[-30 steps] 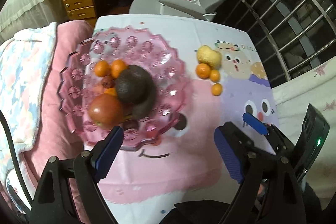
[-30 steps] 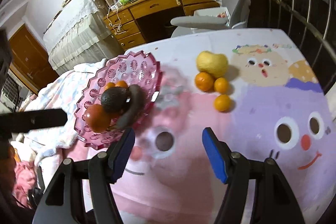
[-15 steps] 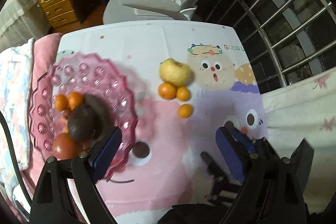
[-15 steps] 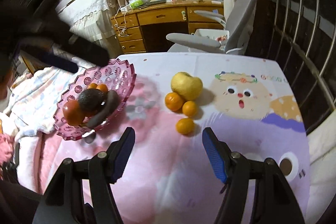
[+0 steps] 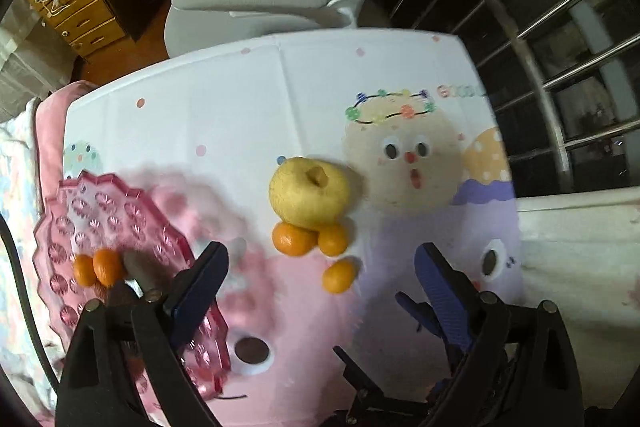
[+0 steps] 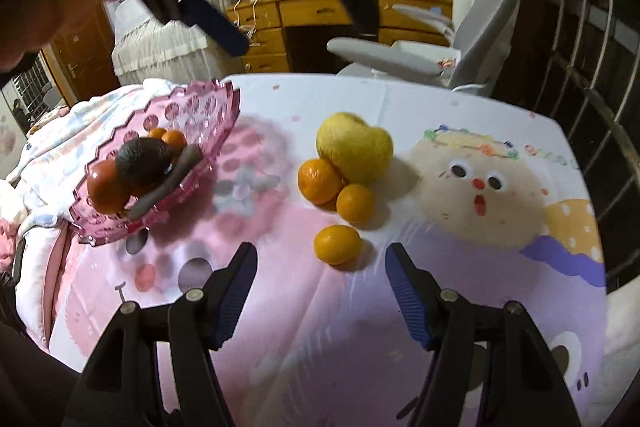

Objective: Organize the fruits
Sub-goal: 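Grasp the yellow pear with left tool while right tool grasps a small mandarin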

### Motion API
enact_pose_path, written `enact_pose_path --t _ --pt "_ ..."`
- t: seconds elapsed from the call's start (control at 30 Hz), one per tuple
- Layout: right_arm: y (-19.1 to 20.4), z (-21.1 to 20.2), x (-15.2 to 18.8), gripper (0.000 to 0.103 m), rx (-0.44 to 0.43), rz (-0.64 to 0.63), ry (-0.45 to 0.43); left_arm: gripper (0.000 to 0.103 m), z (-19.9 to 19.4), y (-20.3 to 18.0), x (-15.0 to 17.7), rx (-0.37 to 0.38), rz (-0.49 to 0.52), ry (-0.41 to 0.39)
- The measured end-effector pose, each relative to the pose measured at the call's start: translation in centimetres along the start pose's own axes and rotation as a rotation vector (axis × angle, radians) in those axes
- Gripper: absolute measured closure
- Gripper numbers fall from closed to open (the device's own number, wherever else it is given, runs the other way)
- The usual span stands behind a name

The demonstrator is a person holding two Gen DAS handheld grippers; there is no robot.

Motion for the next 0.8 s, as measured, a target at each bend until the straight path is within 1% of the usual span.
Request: enact_pose_path --t 0.1,0.2,0.3,0.37,0.43,0.53,0.63,0.7,0.77,0.8 --pt "-0.3 1.5 0.3 0.036 -0.002 0.001 0.037 0.008 2.5 0.4 -0.9 -0.015 -0.002 0.052" --pt "-0.8 2.6 0.4 0.036 0.015 0.024 0.046 0.008 4.9 0.8 -1.5 -0.009 -0.009 0.094" --pt "-1.2 3.7 0.7 0.036 0.018 0.047 0.061 0.008 7.0 1.1 -1.7 -0.008 -0.012 0.123" --pt "-1.2 4.4 0.8 0.037 0.008 0.057 0.076 0.008 8.2 1.3 -2.0 -0.023 -0.009 0.141" --pt "-1.2 4.7 0.9 0.038 0.006 0.054 0.08 0.008 9.2 1.5 -2.1 -0.043 -0.006 0.148" --pt "-1.2 5.3 1.0 0.042 0.01 0.048 0.08 0.008 10.4 1.6 -2.4 -0.041 -0.01 0.158" --pt "-1.4 5.8 1.1 0.048 0.035 0.046 0.076 0.008 11.2 1.5 -2.5 -0.049 -0.007 0.166" --pt "-1.5 6.1 1.1 0.054 0.055 0.039 0.069 0.008 11.7 1.4 -2.6 -0.063 -0.002 0.16" --pt "-1.6 6.4 1.1 0.055 0.056 0.035 0.068 0.009 12.0 1.4 -2.8 -0.072 0.001 0.154" --pt "-1.5 6.5 1.2 0.056 0.053 0.034 0.068 0.01 12.3 1.2 -2.9 -0.075 0.0 0.153"
Point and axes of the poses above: each gripper's, at about its wrist camera, not at the fingertips, and z roughly the way its jaws point, y to its left, x to its underside, the point moved 5 cm from there along z, roughly the way its jaws point, and after that the axes turned 15 degrees about z, right-handed, at the moved point
